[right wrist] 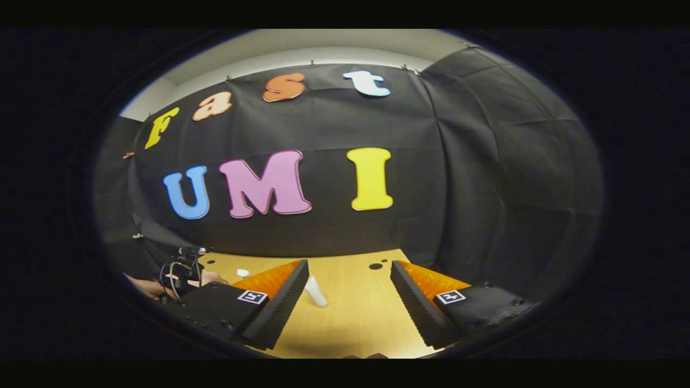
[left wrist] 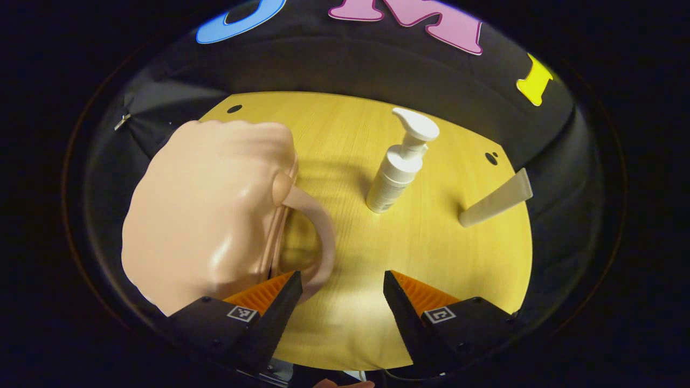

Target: First open the suitcase, pack the skin care products into it, and then close the suitcase.

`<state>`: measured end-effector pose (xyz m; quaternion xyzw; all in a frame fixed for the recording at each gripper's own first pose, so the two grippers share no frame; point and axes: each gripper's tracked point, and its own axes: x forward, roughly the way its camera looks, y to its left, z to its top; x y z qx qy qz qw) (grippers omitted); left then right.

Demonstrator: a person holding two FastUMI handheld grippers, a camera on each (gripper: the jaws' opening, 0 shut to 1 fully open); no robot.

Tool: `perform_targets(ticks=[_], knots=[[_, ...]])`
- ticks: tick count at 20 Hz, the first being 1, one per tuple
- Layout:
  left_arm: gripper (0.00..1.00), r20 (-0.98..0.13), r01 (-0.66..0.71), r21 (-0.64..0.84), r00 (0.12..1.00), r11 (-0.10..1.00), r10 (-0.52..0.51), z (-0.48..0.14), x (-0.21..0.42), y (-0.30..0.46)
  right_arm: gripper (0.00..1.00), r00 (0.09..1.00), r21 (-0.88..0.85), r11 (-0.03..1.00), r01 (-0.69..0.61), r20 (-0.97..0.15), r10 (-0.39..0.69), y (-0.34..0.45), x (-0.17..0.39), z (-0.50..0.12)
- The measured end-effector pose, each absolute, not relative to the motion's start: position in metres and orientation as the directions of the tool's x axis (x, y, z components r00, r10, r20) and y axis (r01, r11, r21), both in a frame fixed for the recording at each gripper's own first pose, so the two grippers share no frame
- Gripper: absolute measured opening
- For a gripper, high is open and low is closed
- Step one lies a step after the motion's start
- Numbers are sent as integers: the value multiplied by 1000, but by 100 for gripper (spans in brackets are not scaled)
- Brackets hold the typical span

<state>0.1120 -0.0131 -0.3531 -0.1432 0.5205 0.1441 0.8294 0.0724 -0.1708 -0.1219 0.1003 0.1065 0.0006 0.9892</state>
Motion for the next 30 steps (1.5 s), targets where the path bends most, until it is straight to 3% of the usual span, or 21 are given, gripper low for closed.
perform_targets(ticks=[2,5,8,10,11,13,19,24,30], knots=[[96,-911,-409,-38,389,912,137,-364,116,-3,97,969,209,977,38,-245,14,-194,82,-138],[88,-927,-427,-43,354,903,123,-383,122,-6,97,966,213,976,51,-260,6,-213,90,-147],[76,-939,-300,-4,330,954,100,-391,124,-8,97,966,232,972,35,-259,27,-211,94,-147],[24,-930,-215,7,357,977,86,-387,129,-9,97,966,236,972,10,-255,52,-203,95,-148],[17,-920,-187,13,382,982,85,-382,132,-9,97,966,229,973,1,-253,59,-199,96,-148],[11,-916,-171,18,392,985,84,-363,131,-11,97,967,222,975,-10,-248,66,-193,97,-146],[10,-900,-105,-41,437,994,9,-289,122,5,97,970,232,972,-19,-233,75,-156,99,-139],[11,-833,-118,-77,554,990,1,-189,105,80,97,971,210,975,-67,-211,112,-97,108,-128],[10,-797,-196,66,580,978,169,-154,65,247,96,971,209,971,-112,-183,151,-7,121,-105]])
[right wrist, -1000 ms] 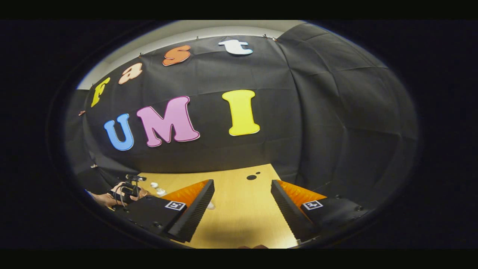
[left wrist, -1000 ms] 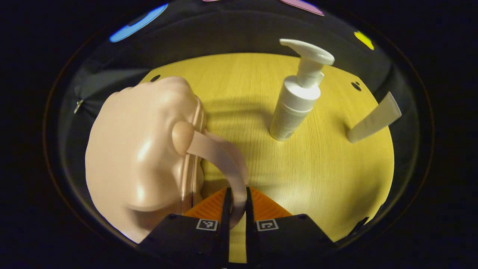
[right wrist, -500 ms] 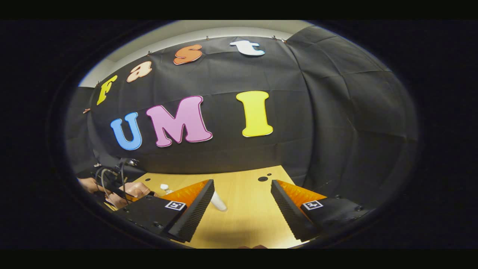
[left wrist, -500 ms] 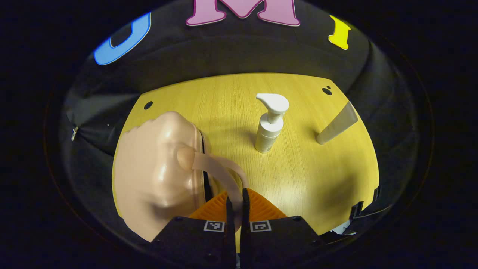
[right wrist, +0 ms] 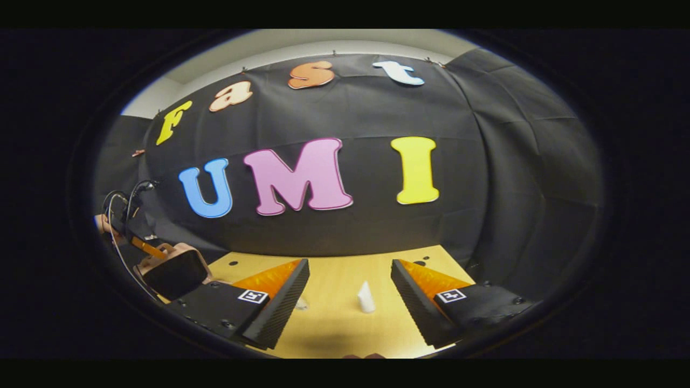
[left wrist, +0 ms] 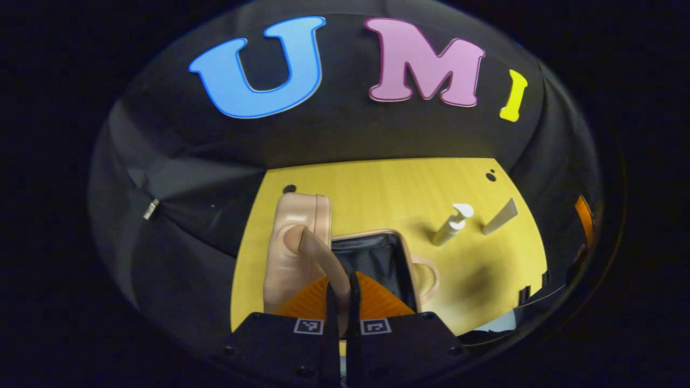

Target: First open the suitcase, pack the skin care products into it, and then close the suitcase.

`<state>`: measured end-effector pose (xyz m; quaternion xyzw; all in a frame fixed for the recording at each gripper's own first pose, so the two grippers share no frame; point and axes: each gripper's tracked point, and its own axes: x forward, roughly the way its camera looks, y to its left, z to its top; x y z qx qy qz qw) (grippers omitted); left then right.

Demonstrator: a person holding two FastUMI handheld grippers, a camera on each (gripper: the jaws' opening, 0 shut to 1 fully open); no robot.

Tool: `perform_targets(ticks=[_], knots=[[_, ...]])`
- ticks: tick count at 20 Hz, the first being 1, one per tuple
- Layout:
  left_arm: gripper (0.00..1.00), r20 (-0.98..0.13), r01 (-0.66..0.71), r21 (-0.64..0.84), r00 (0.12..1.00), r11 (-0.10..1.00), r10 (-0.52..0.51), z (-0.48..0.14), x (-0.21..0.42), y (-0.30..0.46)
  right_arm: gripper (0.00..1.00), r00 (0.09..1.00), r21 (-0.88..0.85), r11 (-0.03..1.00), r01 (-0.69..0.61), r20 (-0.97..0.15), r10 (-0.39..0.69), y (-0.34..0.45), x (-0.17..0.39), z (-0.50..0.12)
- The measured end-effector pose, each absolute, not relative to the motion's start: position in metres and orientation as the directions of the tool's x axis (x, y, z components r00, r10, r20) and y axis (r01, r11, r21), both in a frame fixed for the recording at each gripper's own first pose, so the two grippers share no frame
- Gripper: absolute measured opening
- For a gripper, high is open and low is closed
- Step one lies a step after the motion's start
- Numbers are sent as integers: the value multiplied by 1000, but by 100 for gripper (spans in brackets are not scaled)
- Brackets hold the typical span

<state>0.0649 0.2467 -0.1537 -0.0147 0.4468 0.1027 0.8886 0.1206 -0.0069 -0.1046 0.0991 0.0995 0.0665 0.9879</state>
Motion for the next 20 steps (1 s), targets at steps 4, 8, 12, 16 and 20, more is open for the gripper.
perform_targets(ticks=[4,8,12,16,20], knots=[[10,-784,-235,186,549,954,288,-177,47,353,97,967,204,971,-126,-193,166,42,123,-101],[10,-789,-278,283,476,918,388,-231,24,471,98,967,145,984,-107,-214,137,70,125,-102],[10,-882,-369,131,381,920,278,-336,-1,545,97,964,100,992,-80,-244,102,95,126,-107],[10,-929,-422,-20,342,906,139,-432,-4,568,97,949,93,992,-83,-296,107,123,123,-111],[16,-932,-410,26,319,912,170,-463,-7,590,97,942,225,973,-48,-315,119,140,126,-113]])
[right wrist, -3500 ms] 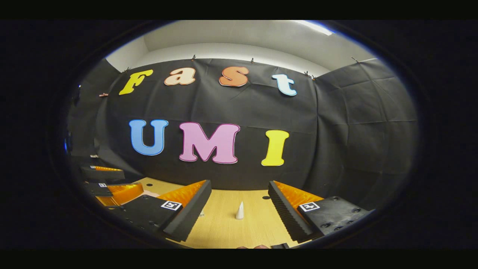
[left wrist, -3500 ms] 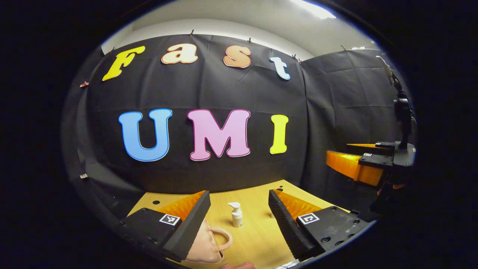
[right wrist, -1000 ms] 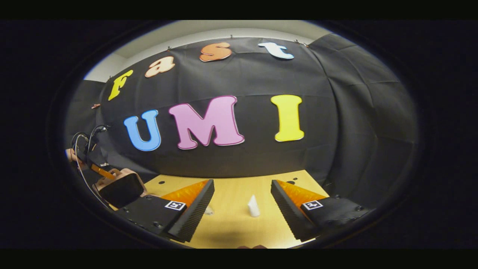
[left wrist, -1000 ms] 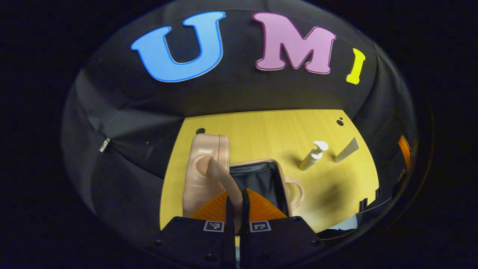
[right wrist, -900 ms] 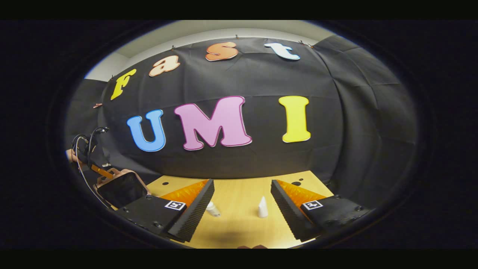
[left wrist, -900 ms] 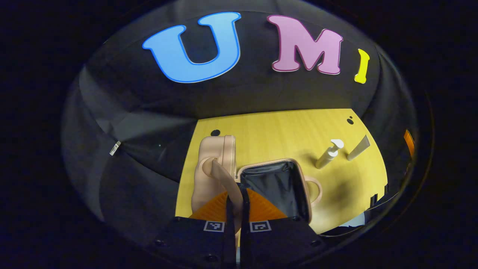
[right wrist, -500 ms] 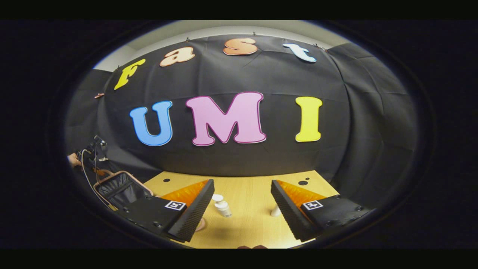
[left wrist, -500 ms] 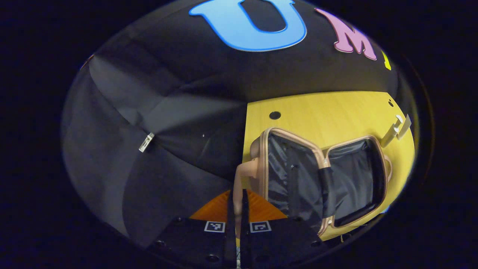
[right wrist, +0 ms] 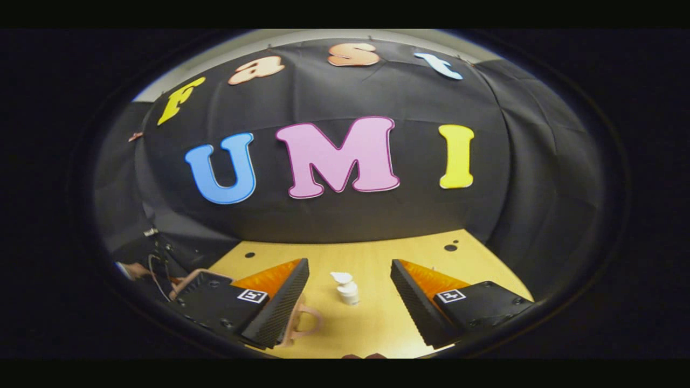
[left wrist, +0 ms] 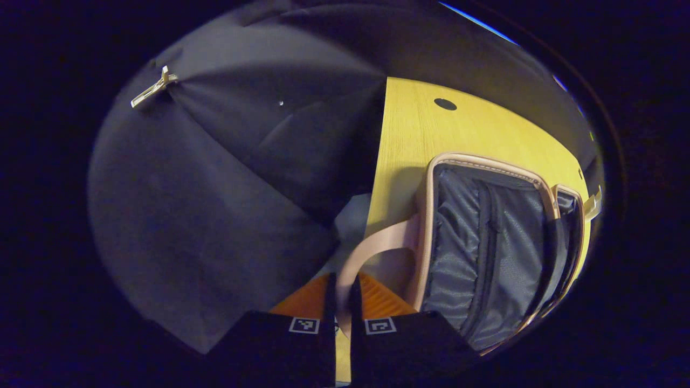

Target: First open the suitcase, pack the skin care products into it, and then close the suitcase.

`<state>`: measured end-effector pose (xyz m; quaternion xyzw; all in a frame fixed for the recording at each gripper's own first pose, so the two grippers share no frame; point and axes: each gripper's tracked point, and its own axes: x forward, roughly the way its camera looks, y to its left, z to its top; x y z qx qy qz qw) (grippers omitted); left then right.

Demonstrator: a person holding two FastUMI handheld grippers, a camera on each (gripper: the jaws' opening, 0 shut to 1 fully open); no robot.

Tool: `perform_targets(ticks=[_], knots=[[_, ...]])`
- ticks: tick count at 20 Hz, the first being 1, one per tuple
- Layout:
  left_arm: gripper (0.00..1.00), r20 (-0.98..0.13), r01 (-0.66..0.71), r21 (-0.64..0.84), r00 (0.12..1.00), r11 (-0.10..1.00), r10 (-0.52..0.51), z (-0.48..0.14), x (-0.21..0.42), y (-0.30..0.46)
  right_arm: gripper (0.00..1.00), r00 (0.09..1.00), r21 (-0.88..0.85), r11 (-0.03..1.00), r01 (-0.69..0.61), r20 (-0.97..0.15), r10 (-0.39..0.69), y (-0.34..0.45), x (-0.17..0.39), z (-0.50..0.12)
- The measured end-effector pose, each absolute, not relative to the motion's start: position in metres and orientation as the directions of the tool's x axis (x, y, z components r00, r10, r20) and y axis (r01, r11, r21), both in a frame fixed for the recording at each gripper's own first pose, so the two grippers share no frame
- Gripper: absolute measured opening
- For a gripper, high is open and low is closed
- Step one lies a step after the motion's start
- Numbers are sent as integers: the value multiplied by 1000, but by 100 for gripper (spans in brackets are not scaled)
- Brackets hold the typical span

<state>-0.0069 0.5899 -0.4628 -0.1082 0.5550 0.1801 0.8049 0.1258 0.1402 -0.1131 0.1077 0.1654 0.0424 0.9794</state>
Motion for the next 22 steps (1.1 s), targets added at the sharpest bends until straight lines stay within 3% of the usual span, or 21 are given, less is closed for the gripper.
perform_targets(ticks=[1,3,4,5,7,10,16,17,18,19,22], knots=[[24,-921,-419,43,336,907,199,-455,-8,597,97,945,220,975,-42,-308,110,139,128,-114],[53,-838,-430,47,474,902,270,-418,4,602,97,947,176,984,-21,-313,76,126,132,-127],[64,-772,-432,40,560,901,302,-388,14,597,97,947,158,987,-10,-317,60,120,132,-132],[85,-685,-426,49,644,904,341,-347,18,586,97,948,141,990,-3,-316,48,113,134,-137],[100,-502,-432,89,758,897,415,-263,26,558,97,943,113,994,-1,-331,38,100,137,-151],[99,-303,-419,50,858,906,414,-167,36,494,97,939,120,992,-36,-337,75,91,140,-162],[95,-128,-307,-275,951,911,281,-89,74,299,97,927,88,992,-93,-355,118,54,148,-190],[84,-122,-260,-323,965,910,232,-92,87,270,97,926,84,991,-101,-356,125,48,149,-195],[83,-134,-222,-343,973,913,187,-99,101,241,97,923,73,991,-109,-362,128,42,152,-203],[90,-168,-215,-321,971,923,167,-110,117,219,97,918,64,992,-112,-376,128,36,154,-214],[94,-280,-162,-212,955,964,99,-157,155,164,97,906,66,993,-101,-407,119,19,162,-249]])
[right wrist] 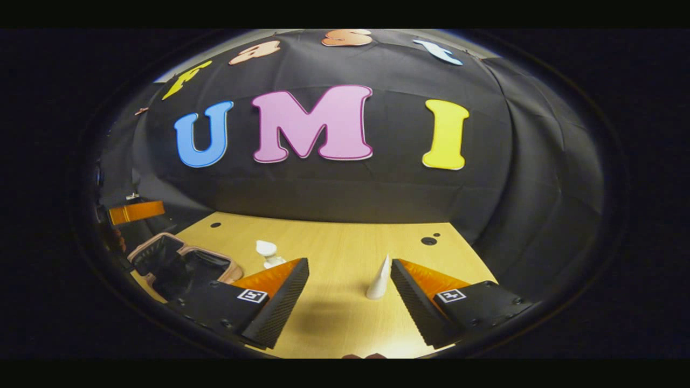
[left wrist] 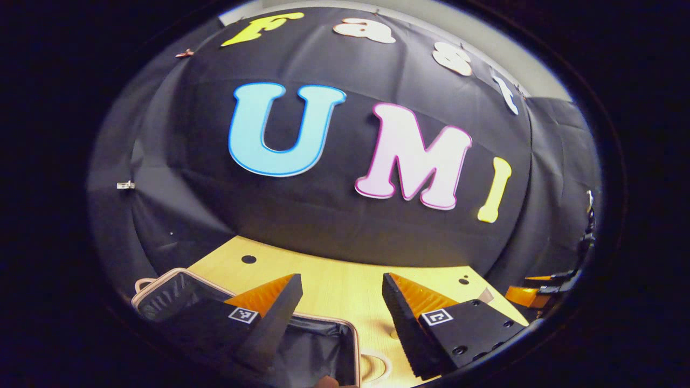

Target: First open the suitcase, pack the skin care products into it, and then close the suitcase.

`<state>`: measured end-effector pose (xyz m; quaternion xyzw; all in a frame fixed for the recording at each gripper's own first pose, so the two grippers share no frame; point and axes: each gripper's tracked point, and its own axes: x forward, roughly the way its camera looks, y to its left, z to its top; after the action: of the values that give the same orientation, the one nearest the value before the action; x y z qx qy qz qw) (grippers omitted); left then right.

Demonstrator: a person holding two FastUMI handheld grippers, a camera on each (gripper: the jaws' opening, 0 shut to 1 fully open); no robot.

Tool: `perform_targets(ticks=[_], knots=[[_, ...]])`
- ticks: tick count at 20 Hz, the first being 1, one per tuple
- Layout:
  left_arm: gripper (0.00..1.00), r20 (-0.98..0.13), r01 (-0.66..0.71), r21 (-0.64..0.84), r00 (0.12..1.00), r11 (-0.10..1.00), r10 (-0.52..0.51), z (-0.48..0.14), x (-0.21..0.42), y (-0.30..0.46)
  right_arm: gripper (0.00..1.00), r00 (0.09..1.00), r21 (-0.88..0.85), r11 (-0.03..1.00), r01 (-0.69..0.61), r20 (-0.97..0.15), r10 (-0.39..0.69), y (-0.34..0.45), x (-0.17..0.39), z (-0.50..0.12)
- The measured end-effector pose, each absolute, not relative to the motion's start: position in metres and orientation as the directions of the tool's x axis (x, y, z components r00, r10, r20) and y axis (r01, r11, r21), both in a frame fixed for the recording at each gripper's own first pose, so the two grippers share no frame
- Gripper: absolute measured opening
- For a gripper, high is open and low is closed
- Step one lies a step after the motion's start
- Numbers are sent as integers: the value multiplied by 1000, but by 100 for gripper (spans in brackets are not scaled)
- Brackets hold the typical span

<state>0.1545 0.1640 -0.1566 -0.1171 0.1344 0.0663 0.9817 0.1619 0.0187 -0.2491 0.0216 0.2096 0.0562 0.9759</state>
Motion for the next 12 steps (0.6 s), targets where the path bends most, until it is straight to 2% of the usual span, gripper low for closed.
perform_targets(ticks=[2,5,6,7,12], knots=[[94,-347,-76,-193,938,978,4,-191,175,121,97,890,81,994,-79,-444,107,8,168,-279],[97,-425,31,-139,901,990,-88,-232,190,58,97,870,73,995,-70,-483,97,1,182,-314],[97,-452,55,-127,885,990,-107,-245,195,44,100,865,73,994,-77,-491,103,1,185,-321],[97,-479,67,-118,870,991,-115,-259,200,34,97,860,69,994,-85,-498,108,1,190,-329],[96,-528,86,-86,841,993,-118,-292,231,8,98,832,79,992,-102,-540,128,2,214,-368]])
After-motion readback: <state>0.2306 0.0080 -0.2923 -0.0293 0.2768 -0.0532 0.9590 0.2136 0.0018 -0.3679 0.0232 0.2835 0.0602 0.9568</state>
